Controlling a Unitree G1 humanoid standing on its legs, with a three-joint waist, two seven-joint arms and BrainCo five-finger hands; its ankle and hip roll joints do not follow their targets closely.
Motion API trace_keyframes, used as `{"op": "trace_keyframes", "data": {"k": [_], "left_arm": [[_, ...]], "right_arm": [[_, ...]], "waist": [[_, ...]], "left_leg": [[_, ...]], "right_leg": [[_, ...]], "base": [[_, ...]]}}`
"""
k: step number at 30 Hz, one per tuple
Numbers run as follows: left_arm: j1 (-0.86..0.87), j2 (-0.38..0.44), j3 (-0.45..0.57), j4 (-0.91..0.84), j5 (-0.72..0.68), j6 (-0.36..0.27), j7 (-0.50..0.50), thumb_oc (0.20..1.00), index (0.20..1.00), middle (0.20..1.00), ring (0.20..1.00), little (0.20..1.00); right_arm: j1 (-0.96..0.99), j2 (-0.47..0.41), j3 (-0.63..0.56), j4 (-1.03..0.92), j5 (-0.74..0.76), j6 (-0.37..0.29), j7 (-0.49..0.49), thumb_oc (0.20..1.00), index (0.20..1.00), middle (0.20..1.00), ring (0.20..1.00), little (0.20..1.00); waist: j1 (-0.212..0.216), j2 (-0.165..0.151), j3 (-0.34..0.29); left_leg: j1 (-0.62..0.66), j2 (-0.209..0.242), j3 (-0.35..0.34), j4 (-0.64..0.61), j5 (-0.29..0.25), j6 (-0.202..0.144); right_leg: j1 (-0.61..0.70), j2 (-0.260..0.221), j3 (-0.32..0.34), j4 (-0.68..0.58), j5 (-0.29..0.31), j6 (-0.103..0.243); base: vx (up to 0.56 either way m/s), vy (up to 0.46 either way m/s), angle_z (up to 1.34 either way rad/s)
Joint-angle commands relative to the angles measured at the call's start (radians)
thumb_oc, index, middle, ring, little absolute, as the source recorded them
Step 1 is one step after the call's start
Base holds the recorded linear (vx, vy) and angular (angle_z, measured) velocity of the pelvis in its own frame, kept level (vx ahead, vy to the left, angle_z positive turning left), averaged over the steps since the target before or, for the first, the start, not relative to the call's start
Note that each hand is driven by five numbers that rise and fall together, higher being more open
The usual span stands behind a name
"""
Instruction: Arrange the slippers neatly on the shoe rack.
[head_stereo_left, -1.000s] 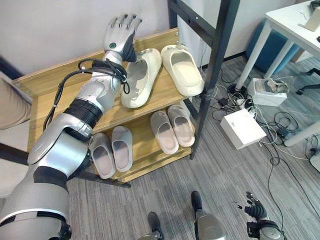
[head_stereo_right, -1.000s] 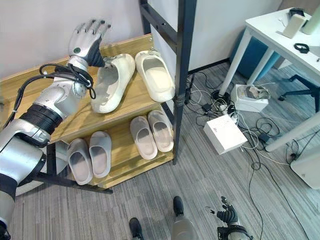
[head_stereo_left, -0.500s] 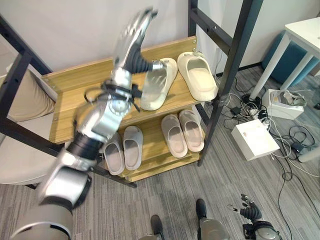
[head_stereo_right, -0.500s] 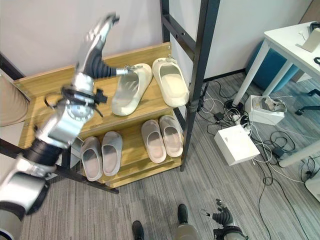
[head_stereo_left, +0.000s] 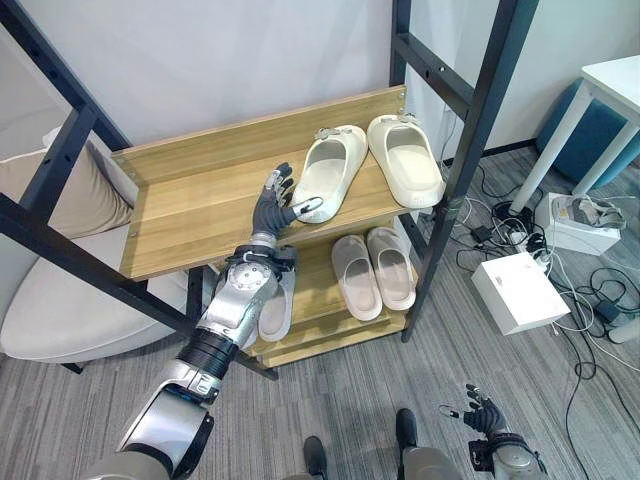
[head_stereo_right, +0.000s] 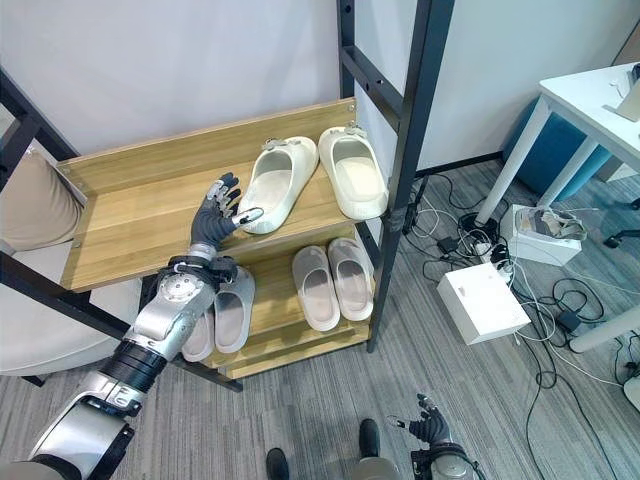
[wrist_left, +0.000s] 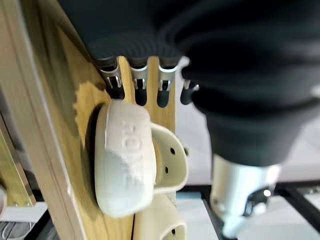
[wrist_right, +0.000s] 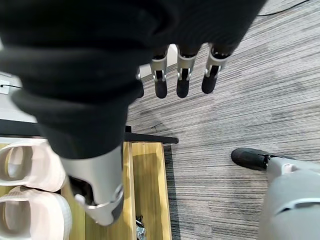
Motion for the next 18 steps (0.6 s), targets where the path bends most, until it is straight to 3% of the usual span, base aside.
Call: {"op": "trace_keyframes", "data": {"k": [1, 10, 11, 15, 18], "left_arm": [[-0.073, -0.027, -0.012, -0.035, -0.053, -0.03, -0.04, 1.0, 1.0, 1.0, 1.0, 1.0], [-0.099, -0.111, -0.088, -0.058, -0.083, -0.011, -0.041, 1.0, 1.0, 1.0, 1.0, 1.0], [-0.12, -0.158, -0.121, -0.019, -0.087, -0.008, -0.043, 1.0, 1.0, 1.0, 1.0, 1.0], [-0.128, -0.141, -0.102, -0.002, -0.052, -0.002, -0.039, 1.0, 1.0, 1.0, 1.0, 1.0], [-0.138, -0.134, -0.094, 0.043, -0.027, 0.004, -0.035, 1.0, 1.0, 1.0, 1.0, 1.0]], "right_arm": [[0.0, 0.017, 0.03, -0.056, 0.005, -0.011, -0.01, 1.0, 1.0, 1.0, 1.0, 1.0], [-0.051, 0.002, 0.096, -0.181, -0.022, -0.006, -0.009, 1.0, 1.0, 1.0, 1.0, 1.0], [-0.167, 0.043, 0.135, -0.112, -0.012, 0.007, -0.033, 1.0, 1.0, 1.0, 1.0, 1.0], [-0.086, -0.053, 0.099, -0.218, -0.012, -0.016, 0.007, 1.0, 1.0, 1.0, 1.0, 1.0], [-0.106, -0.076, 0.094, -0.254, -0.005, -0.021, 0.006, 1.0, 1.0, 1.0, 1.0, 1.0]], "waist": [[0.001, -0.037, 0.009], [0.006, -0.035, 0.007], [0.016, -0.033, 0.003], [0.005, -0.04, 0.013], [0.003, -0.041, 0.015]], "left_leg": [[0.06, 0.002, -0.019, -0.002, -0.074, -0.024], [0.065, 0.002, -0.024, -0.002, -0.072, -0.023], [0.063, 0.001, -0.028, -0.002, -0.07, -0.022], [0.062, 0.003, -0.025, -0.002, -0.069, -0.024], [0.061, 0.003, -0.027, -0.002, -0.067, -0.024]], "right_leg": [[0.075, -0.043, -0.047, 0.001, -0.121, 0.087], [0.083, -0.041, -0.053, 0.001, -0.128, 0.085], [0.084, -0.043, -0.057, 0.001, -0.127, 0.084], [0.081, -0.039, -0.052, 0.001, -0.128, 0.083], [0.08, -0.038, -0.052, 0.001, -0.129, 0.083]], "base": [[0.04, 0.011, 0.0], [0.0, -0.001, 0.0], [0.0, 0.0, 0.0], [-0.02, -0.011, 0.08], [0.01, -0.008, -0.05]]}}
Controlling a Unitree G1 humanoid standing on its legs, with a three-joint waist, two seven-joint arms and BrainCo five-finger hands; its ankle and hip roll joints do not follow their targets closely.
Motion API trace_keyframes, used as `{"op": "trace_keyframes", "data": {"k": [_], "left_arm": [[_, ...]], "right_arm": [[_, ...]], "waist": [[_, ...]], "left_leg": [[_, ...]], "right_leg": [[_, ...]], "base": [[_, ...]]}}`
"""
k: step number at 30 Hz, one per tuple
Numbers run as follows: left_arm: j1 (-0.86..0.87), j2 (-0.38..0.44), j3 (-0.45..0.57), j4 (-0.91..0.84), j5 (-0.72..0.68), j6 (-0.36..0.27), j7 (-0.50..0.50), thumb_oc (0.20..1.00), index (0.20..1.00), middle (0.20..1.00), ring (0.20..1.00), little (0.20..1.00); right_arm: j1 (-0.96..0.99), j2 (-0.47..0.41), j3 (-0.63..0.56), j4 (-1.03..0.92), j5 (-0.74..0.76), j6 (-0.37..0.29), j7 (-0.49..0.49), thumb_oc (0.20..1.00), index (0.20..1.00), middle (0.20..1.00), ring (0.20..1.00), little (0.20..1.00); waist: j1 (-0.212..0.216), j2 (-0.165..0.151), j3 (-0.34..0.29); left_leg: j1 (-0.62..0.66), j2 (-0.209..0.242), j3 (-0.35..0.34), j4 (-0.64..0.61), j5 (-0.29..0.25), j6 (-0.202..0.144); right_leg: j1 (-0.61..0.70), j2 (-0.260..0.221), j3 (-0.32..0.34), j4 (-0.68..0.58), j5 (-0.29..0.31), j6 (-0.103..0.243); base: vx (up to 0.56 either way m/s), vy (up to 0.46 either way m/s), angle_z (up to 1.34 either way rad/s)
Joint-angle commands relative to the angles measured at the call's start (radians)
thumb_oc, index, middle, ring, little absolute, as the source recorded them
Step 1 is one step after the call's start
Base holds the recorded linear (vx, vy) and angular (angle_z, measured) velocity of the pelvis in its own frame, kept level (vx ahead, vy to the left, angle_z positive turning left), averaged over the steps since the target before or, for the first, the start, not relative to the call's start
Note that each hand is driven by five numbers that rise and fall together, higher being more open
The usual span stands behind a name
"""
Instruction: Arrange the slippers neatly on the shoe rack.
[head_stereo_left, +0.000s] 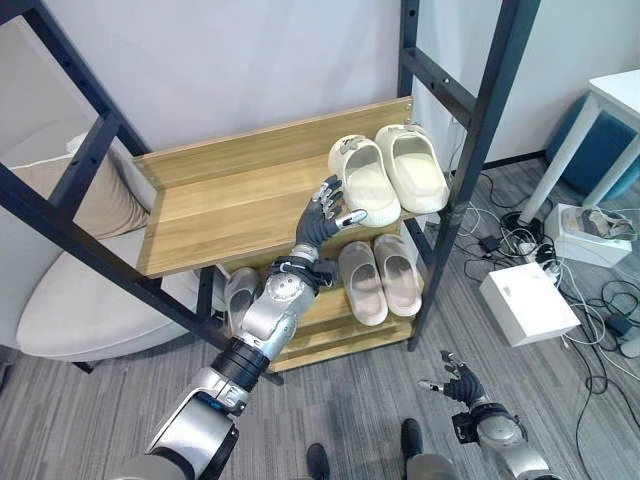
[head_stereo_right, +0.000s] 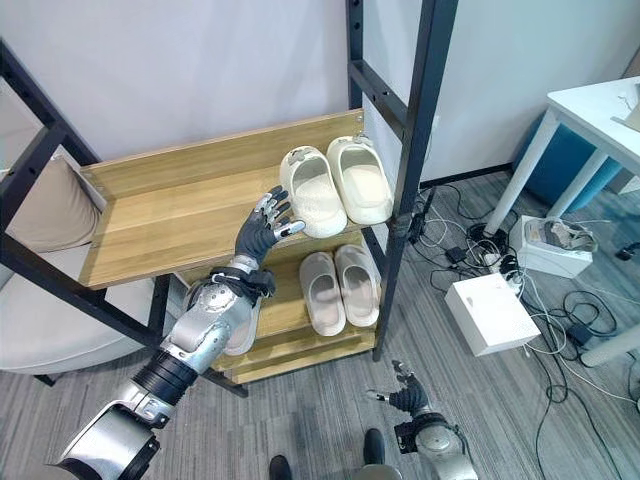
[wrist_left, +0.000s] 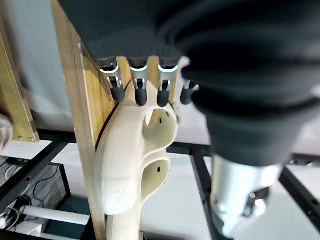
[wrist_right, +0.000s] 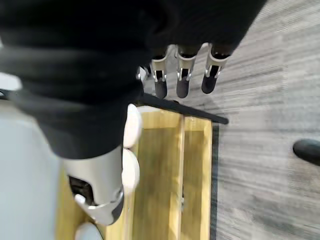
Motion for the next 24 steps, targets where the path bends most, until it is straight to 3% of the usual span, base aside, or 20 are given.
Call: {"op": "trace_keyframes", "data": {"k": [1, 9, 11, 19, 24], "left_arm": [[-0.15, 0.002, -0.009, 0.099, 0.04, -0.023, -0.003, 1.0, 1.0, 1.0, 1.0, 1.0], [-0.128, 0.039, 0.035, 0.025, 0.1, -0.045, 0.028, 1.0, 1.0, 1.0, 1.0, 1.0], [-0.108, 0.072, 0.064, -0.085, 0.136, -0.077, 0.034, 1.0, 1.0, 1.0, 1.0, 1.0], [0.016, 0.101, 0.179, -0.476, 0.062, -0.188, 0.011, 1.0, 1.0, 1.0, 1.0, 1.0], [0.087, 0.157, 0.178, -0.726, 0.019, -0.217, -0.126, 1.0, 1.0, 1.0, 1.0, 1.0]], "right_arm": [[-0.06, 0.01, -0.018, -0.023, -0.002, -0.044, -0.004, 1.0, 1.0, 1.0, 1.0, 1.0], [-0.037, 0.035, -0.04, 0.021, 0.006, -0.054, -0.009, 1.0, 1.0, 1.0, 1.0, 1.0], [-0.017, 0.043, -0.05, 0.037, 0.007, -0.063, -0.008, 1.0, 1.0, 1.0, 1.0, 1.0], [0.019, 0.079, -0.072, 0.113, 0.03, -0.082, -0.003, 1.0, 1.0, 1.0, 1.0, 1.0], [0.007, 0.093, -0.054, 0.145, 0.035, -0.082, 0.019, 1.0, 1.0, 1.0, 1.0, 1.0]], "waist": [[-0.008, -0.044, 0.035], [0.002, -0.047, 0.035], [0.01, -0.051, 0.035], [0.044, -0.066, 0.025], [0.071, -0.073, 0.014]], "left_leg": [[0.051, 0.005, -0.015, -0.001, -0.058, -0.035], [0.049, 0.006, -0.025, -0.001, -0.058, -0.037], [0.049, 0.007, -0.031, -0.001, -0.058, -0.037], [0.053, 0.009, -0.051, -0.001, -0.062, -0.041], [0.054, 0.006, -0.064, -0.001, -0.064, -0.042]], "right_leg": [[0.068, -0.036, -0.047, 0.001, -0.126, 0.083], [0.073, -0.035, -0.059, 0.001, -0.131, 0.081], [0.077, -0.035, -0.065, 0.001, -0.133, 0.08], [0.1, -0.037, -0.087, 0.001, -0.143, 0.078], [0.11, -0.04, -0.102, 0.001, -0.143, 0.078]], "base": [[0.0, 0.0, 0.0], [0.0, 0.0, 0.0], [0.0, -0.012, 0.02], [0.01, -0.008, 0.11], [-0.01, -0.001, 0.12]]}}
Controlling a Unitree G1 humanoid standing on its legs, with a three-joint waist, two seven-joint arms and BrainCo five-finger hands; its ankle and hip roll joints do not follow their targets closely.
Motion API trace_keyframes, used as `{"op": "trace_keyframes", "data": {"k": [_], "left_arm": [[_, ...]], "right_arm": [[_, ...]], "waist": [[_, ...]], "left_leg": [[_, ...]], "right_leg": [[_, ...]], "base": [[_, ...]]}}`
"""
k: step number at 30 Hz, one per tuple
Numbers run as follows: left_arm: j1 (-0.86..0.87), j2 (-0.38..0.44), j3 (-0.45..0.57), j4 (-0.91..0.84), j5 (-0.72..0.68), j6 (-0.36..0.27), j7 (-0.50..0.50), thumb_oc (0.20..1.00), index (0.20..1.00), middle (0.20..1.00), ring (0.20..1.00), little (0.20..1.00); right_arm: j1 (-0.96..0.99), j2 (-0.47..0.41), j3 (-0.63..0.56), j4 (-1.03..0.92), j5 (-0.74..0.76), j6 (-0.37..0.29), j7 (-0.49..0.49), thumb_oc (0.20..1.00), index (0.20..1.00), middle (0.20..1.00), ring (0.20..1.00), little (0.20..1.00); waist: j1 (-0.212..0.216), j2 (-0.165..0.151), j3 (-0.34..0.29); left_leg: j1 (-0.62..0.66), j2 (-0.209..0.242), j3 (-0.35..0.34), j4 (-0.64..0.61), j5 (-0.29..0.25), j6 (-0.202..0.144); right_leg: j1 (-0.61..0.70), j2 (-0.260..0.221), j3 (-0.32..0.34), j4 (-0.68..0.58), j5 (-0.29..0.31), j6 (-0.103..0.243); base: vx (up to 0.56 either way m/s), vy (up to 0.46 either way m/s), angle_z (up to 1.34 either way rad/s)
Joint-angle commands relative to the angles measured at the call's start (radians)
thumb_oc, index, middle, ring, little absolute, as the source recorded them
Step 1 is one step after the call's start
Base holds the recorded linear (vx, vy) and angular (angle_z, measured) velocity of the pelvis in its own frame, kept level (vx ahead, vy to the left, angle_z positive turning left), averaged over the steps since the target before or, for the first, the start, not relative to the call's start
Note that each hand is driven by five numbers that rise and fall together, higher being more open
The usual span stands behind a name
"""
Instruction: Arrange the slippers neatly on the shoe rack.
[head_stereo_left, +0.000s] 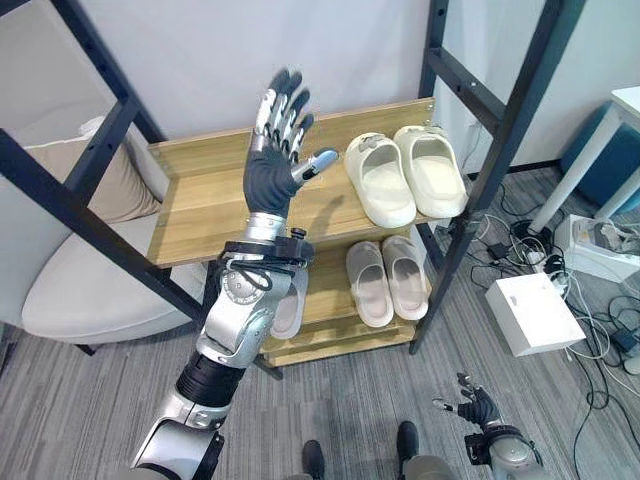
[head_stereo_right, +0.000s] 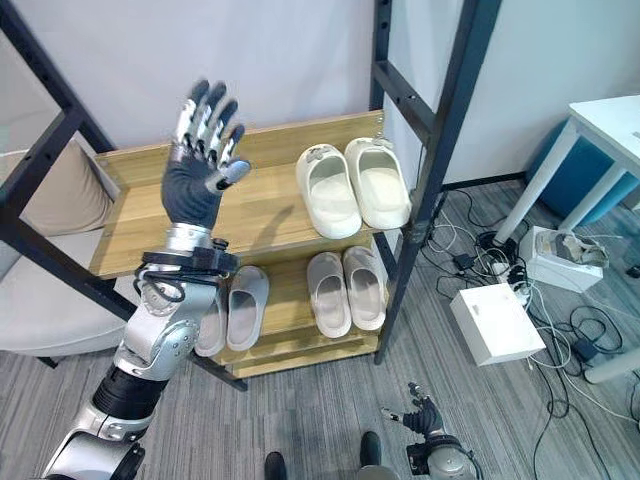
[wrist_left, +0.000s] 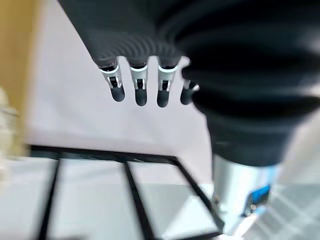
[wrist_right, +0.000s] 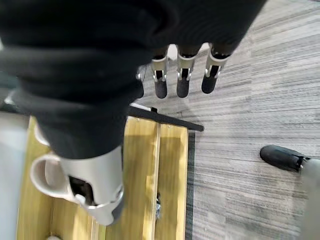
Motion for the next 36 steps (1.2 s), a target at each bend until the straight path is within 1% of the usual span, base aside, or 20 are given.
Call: {"op": "trace_keyframes", "data": {"k": [1, 3, 6, 8, 9, 10, 11, 12, 13, 15, 17, 18, 20, 21, 23, 24, 25, 29, 32, 36], "left_arm": [[-0.005, 0.062, 0.006, -0.102, -0.047, -0.082, -0.119, 1.0, 1.0, 1.0, 1.0, 1.0], [0.045, 0.084, -0.037, -0.175, -0.075, -0.068, -0.191, 1.0, 1.0, 1.0, 1.0, 1.0], [0.12, 0.139, -0.084, -0.236, -0.007, -0.052, -0.256, 1.0, 1.0, 1.0, 1.0, 1.0], [0.21, 0.17, -0.136, -0.221, 0.007, -0.031, -0.313, 1.0, 1.0, 1.0, 1.0, 1.0], [0.212, 0.171, -0.137, -0.221, 0.007, -0.032, -0.314, 1.0, 1.0, 1.0, 1.0, 1.0], [0.283, 0.197, -0.208, -0.125, 0.072, -0.012, -0.352, 1.0, 1.0, 1.0, 1.0, 1.0], [0.332, 0.212, -0.284, 0.027, 0.189, 0.002, -0.379, 1.0, 1.0, 1.0, 1.0, 1.0], [0.356, 0.198, -0.311, 0.109, 0.211, 0.019, -0.376, 1.0, 1.0, 1.0, 1.0, 1.0], [0.361, 0.201, -0.343, 0.173, 0.271, 0.018, -0.379, 1.0, 1.0, 1.0, 1.0, 1.0], [0.386, 0.178, -0.369, 0.312, 0.321, 0.033, -0.368, 1.0, 1.0, 1.0, 1.0, 1.0], [0.391, 0.166, -0.372, 0.359, 0.344, 0.034, -0.358, 1.0, 1.0, 1.0, 1.0, 1.0], [0.427, 0.133, -0.347, 0.46, 0.336, 0.046, -0.336, 1.0, 1.0, 1.0, 1.0, 1.0], [0.446, 0.105, -0.304, 0.546, 0.328, 0.06, -0.299, 1.0, 1.0, 1.0, 1.0, 1.0], [0.445, 0.101, -0.304, 0.55, 0.329, 0.057, -0.299, 1.0, 1.0, 1.0, 1.0, 1.0], [0.462, 0.044, -0.22, 0.668, 0.271, 0.072, -0.236, 1.0, 1.0, 1.0, 1.0, 1.0], [0.462, 0.043, -0.22, 0.671, 0.27, 0.071, -0.236, 1.0, 1.0, 1.0, 1.0, 1.0], [0.466, 0.019, -0.174, 0.72, 0.261, 0.071, -0.196, 1.0, 1.0, 1.0, 1.0, 1.0], [0.494, -0.081, -0.066, 0.865, 0.022, 0.088, -0.144, 1.0, 1.0, 1.0, 1.0, 1.0], [0.497, -0.102, -0.035, 0.92, -0.003, 0.091, -0.127, 1.0, 1.0, 1.0, 1.0, 1.0], [0.498, -0.11, -0.007, 0.967, 0.028, 0.092, -0.099, 1.0, 1.0, 1.0, 1.0, 1.0]], "right_arm": [[-0.054, 0.04, -0.006, 0.014, 0.015, -0.051, 0.014, 1.0, 1.0, 1.0, 1.0, 1.0], [-0.067, 0.042, 0.0, 0.005, 0.014, -0.05, 0.018, 1.0, 1.0, 1.0, 1.0, 1.0], [-0.081, 0.045, 0.004, -0.002, 0.024, -0.058, 0.029, 1.0, 1.0, 1.0, 1.0, 1.0], [-0.092, 0.049, 0.005, -0.003, 0.04, -0.065, 0.042, 1.0, 1.0, 1.0, 1.0, 1.0], [-0.091, 0.05, 0.005, -0.003, 0.04, -0.065, 0.042, 1.0, 1.0, 1.0, 1.0, 1.0], [-0.114, 0.055, 0.014, 0.011, 0.049, -0.07, 0.047, 1.0, 1.0, 1.0, 1.0, 1.0], [-0.134, 0.065, 0.024, 0.025, 0.068, -0.074, 0.055, 1.0, 1.0, 1.0, 1.0, 1.0], [-0.137, 0.072, 0.03, 0.031, 0.081, -0.076, 0.057, 1.0, 1.0, 1.0, 1.0, 1.0], [-0.144, 0.072, 0.039, 0.04, 0.093, -0.077, 0.055, 1.0, 1.0, 1.0, 1.0, 1.0], [-0.146, 0.074, 0.048, 0.031, 0.107, -0.08, 0.052, 1.0, 1.0, 1.0, 1.0, 1.0], [-0.144, 0.072, 0.05, 0.032, 0.107, -0.078, 0.048, 1.0, 1.0, 1.0, 1.0, 1.0], [-0.137, 0.068, 0.055, 0.02, 0.1, -0.075, 0.045, 1.0, 1.0, 1.0, 1.0, 1.0], [-0.134, 0.063, 0.055, 0.007, 0.085, -0.072, 0.037, 1.0, 1.0, 1.0, 1.0, 1.0], [-0.133, 0.062, 0.056, 0.006, 0.084, -0.072, 0.037, 1.0, 1.0, 1.0, 1.0, 1.0], [-0.119, 0.06, 0.047, -0.009, 0.071, -0.068, 0.024, 1.0, 1.0, 1.0, 1.0, 1.0], [-0.119, 0.059, 0.048, -0.009, 0.071, -0.068, 0.024, 1.0, 1.0, 1.0, 1.0, 1.0], [-0.107, 0.059, 0.036, -0.022, 0.068, -0.067, 0.014, 1.0, 1.0, 1.0, 1.0, 1.0], [-0.081, 0.063, 0.013, -0.04, 0.066, -0.062, -0.004, 1.0, 1.0, 1.0, 1.0, 1.0], [-0.066, 0.061, -0.005, -0.04, 0.067, -0.058, -0.013, 1.0, 1.0, 1.0, 1.0, 1.0], [-0.062, 0.056, -0.017, -0.037, 0.067, -0.056, -0.02, 1.0, 1.0, 1.0, 1.0, 1.0]], "waist": [[0.029, -0.055, 0.003], [0.041, -0.057, 0.0], [0.058, -0.058, -0.001], [0.069, -0.06, 0.001], [0.069, -0.06, 0.0], [0.076, -0.061, 0.004], [0.078, -0.063, 0.001], [0.078, -0.064, 0.002], [0.077, -0.065, 0.001], [0.076, -0.066, -0.002], [0.075, -0.065, -0.004], [0.075, -0.065, -0.009], [0.076, -0.067, -0.013], [0.074, -0.066, -0.014], [0.078, -0.07, -0.022], [0.077, -0.07, -0.022], [0.081, -0.073, -0.024], [0.088, -0.079, -0.027], [0.087, -0.08, -0.03], [0.087, -0.081, -0.031]], "left_leg": [[0.049, 0.002, -0.016, -0.007, -0.067, -0.04], [0.049, 0.001, -0.022, -0.007, -0.068, -0.04], [0.048, -0.001, -0.034, -0.007, -0.068, -0.039], [0.046, -0.002, -0.039, -0.007, -0.066, -0.038], [0.046, -0.002, -0.039, -0.007, -0.066, -0.038], [0.053, 0.0, -0.042, -0.007, -0.07, -0.038], [0.051, -0.002, -0.046, -0.007, -0.067, -0.035], [0.051, -0.002, -0.048, -0.007, -0.066, -0.034], [0.052, -0.002, -0.049, -0.007, -0.066, -0.034], [0.054, -0.002, -0.047, -0.007, -0.064, -0.033], [0.054, -0.003, -0.046, -0.007, -0.064, -0.032], [0.057, -0.004, -0.044, -0.007, -0.063, -0.03], [0.059, -0.005, -0.045, -0.007, -0.063, -0.029], [0.058, -0.005, -0.046, -0.007, -0.063, -0.029], [0.058, -0.006, -0.047, -0.007, -0.059, -0.028], [0.058, -0.006, -0.048, -0.007, -0.06, -0.028], [0.058, -0.007, -0.049, -0.007, -0.059, -0.027], [0.057, -0.009, -0.052, -0.007, -0.055, -0.025], [0.06, -0.008, -0.049, -0.007, -0.056, -0.024], [0.064, -0.008, -0.047, -0.007, -0.059, -0.023]], "right_leg": [[0.075, -0.042, -0.049, 0.001, -0.126, 0.076], [0.079, -0.043, -0.053, 0.001, -0.127, 0.075], [0.083, -0.044, -0.062, 0.001, -0.128, 0.074], [0.085, -0.044, -0.067, 0.001, -0.129, 0.073], [0.085, -0.044, -0.067, 0.001, -0.129, 0.073], [0.093, -0.041, -0.068, 0.001, -0.132, 0.073], [0.092, -0.041, -0.067, 0.001, -0.133, 0.072], [0.094, -0.04, -0.067, 0.001, -0.132, 0.072], [0.095, -0.04, -0.066, 0.001, -0.133, 0.072], [0.097, -0.039, -0.065, 0.001, -0.131, 0.073], [0.097, -0.04, -0.065, 0.001, -0.131, 0.073], [0.099, -0.042, -0.065, 0.001, -0.126, 0.074], [0.099, -0.043, -0.064, 0.001, -0.124, 0.074], [0.099, -0.043, -0.065, 0.001, -0.124, 0.074], [0.099, -0.045, -0.067, 0.001, -0.12, 0.074], [0.099, -0.045, -0.067, 0.001, -0.12, 0.074], [0.101, -0.045, -0.07, 0.001, -0.119, 0.074], [0.101, -0.047, -0.075, 0.001, -0.117, 0.074], [0.102, -0.047, -0.075, 0.001, -0.118, 0.073], [0.106, -0.047, -0.074, 0.001, -0.12, 0.075]], "base": [[0.0, 0.002, 0.1], [-0.02, 0.002, 0.11], [-0.03, 0.007, 0.15], [-0.02, 0.006, 0.13], [-0.01, 0.001, 0.08], [-0.03, 0.012, 0.09], [-0.04, 0.015, 0.05], [-0.04, 0.015, 0.09], [-0.02, 0.009, 0.06], [-0.01, 0.005, 0.03], [0.0, 0.0, 0.0], [0.0, 0.019, 0.04], [0.0, 0.011, 0.02], [0.0, 0.0, 0.0], [0.0, 0.0, 0.0], [0.0, 0.0, 0.0], [0.0, 0.0, 0.0], [0.0, 0.0, 0.0], [0.0, 0.0, 0.01], [0.0, 0.0, 0.0]]}}
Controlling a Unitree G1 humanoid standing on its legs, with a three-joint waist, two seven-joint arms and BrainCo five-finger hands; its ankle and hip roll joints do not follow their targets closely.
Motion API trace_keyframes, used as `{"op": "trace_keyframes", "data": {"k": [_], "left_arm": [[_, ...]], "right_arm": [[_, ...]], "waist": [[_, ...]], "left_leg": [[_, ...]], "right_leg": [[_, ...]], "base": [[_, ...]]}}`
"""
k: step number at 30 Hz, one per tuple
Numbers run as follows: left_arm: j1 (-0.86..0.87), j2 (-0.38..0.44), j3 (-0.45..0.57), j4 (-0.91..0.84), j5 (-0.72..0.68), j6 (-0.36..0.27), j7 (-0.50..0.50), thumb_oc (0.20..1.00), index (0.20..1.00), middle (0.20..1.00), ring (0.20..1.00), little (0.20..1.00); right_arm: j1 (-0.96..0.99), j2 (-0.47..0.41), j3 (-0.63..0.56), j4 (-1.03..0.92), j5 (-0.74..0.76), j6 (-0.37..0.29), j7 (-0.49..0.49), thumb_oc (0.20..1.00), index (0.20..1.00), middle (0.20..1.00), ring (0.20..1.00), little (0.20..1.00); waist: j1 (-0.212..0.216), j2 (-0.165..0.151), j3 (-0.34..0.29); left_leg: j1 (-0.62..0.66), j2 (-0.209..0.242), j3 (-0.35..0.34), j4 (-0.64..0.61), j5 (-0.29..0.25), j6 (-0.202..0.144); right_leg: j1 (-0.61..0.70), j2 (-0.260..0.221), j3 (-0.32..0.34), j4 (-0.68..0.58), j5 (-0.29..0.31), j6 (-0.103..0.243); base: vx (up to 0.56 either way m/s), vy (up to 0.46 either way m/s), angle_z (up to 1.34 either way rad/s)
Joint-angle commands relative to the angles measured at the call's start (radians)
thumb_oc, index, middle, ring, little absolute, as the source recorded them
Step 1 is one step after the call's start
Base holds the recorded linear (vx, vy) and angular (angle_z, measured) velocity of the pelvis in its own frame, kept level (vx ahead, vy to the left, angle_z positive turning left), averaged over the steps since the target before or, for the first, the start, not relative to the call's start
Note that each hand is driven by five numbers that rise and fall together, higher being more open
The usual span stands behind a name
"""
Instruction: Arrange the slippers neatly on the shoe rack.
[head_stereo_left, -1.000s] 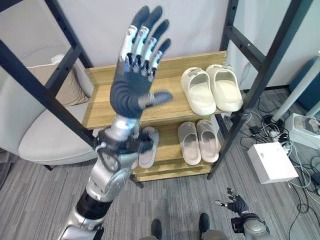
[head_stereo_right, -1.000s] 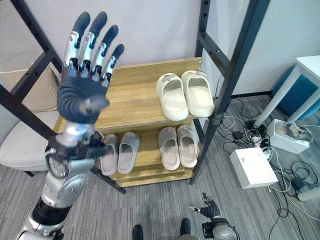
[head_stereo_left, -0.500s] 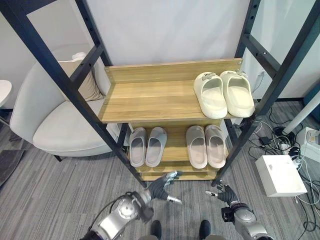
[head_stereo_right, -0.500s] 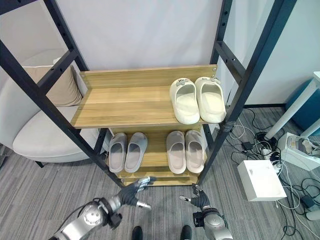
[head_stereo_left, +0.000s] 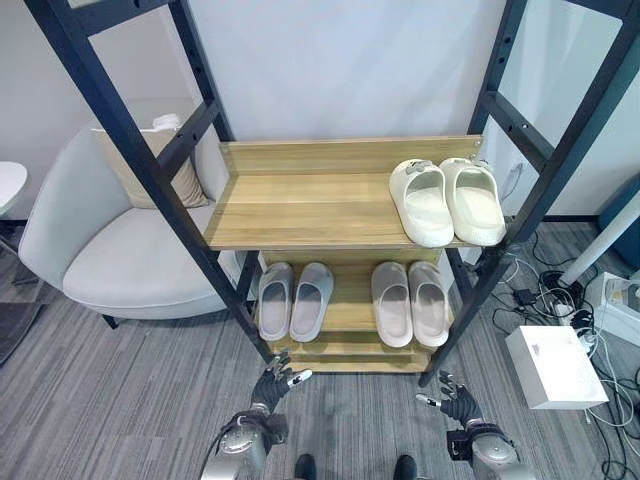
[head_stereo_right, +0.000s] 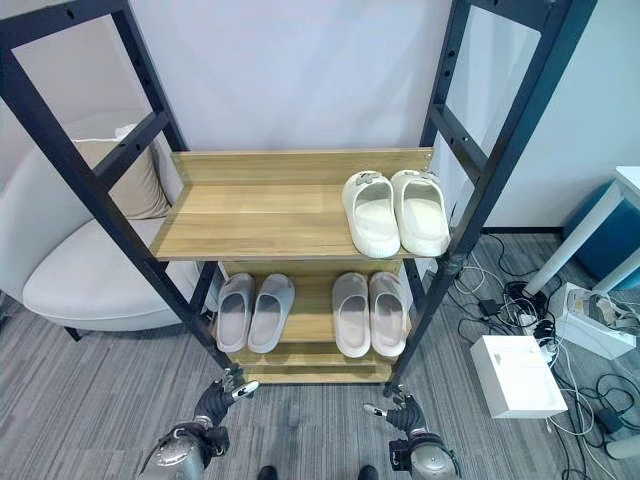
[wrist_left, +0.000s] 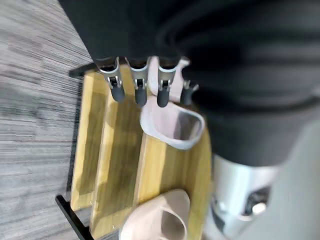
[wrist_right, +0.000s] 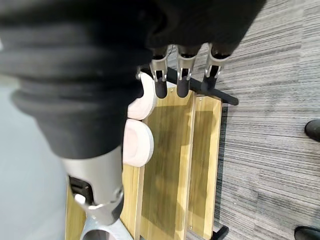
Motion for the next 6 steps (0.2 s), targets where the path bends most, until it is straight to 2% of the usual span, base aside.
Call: {"op": "trace_keyframes", "data": {"k": [1, 6], "left_arm": [[-0.068, 0.007, 0.033, 0.036, 0.006, -0.034, 0.027, 1.0, 1.0, 1.0, 1.0, 1.0], [-0.08, 0.001, 0.036, 0.089, 0.05, -0.032, 0.045, 1.0, 1.0, 1.0, 1.0, 1.0]], "right_arm": [[-0.043, -0.01, -0.017, -0.054, -0.01, -0.025, -0.019, 1.0, 1.0, 1.0, 1.0, 1.0], [-0.052, -0.009, -0.02, -0.044, -0.009, -0.023, -0.027, 1.0, 1.0, 1.0, 1.0, 1.0]], "waist": [[0.004, -0.049, 0.026], [0.001, -0.049, 0.026]], "left_leg": [[0.045, -0.007, 0.007, 0.0, -0.063, -0.02], [0.048, -0.008, 0.013, 0.0, -0.066, -0.018]], "right_leg": [[0.055, -0.047, -0.021, 0.001, -0.105, 0.075], [0.054, -0.047, -0.016, 0.001, -0.106, 0.075]], "base": [[0.0, 0.0, 0.0], [0.0, 0.0, 0.0]]}}
